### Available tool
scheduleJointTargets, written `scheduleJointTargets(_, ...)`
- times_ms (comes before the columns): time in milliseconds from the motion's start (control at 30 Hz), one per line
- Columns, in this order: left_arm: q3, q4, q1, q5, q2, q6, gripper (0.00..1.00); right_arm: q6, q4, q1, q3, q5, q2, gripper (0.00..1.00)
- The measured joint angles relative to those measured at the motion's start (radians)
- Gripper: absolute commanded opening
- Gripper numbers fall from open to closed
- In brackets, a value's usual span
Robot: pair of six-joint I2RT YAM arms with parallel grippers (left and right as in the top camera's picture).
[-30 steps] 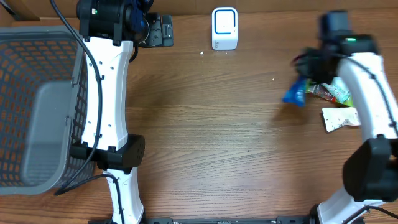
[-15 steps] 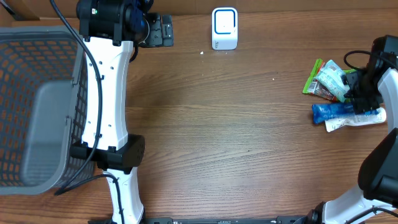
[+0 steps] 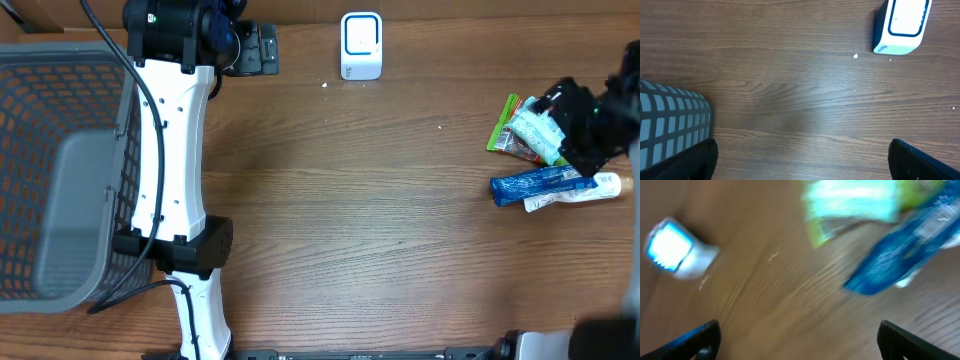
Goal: Scan the item barcode
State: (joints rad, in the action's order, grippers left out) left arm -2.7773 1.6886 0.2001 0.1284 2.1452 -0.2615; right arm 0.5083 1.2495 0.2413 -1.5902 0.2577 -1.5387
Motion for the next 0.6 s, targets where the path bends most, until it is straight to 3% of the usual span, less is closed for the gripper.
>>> scheduleJointTargets(167,0.0,0.0,0.0,0.0,0.0,0.0,1.0,-0.176,0.085,-0.188,-0.021,0.104,0.28,1.0)
scheduleJointTargets(300,0.0,0.0,0.0,0.0,0.0,0.0,1.0,-0.225,0.102,-0.293,-0.022,0.148,0.411,1.0)
scheduleJointTargets(600,0.0,0.0,0.0,0.0,0.0,0.0,1.0,-0.274,0.109,-0.369,-0.022,0.175,0.529,1.0)
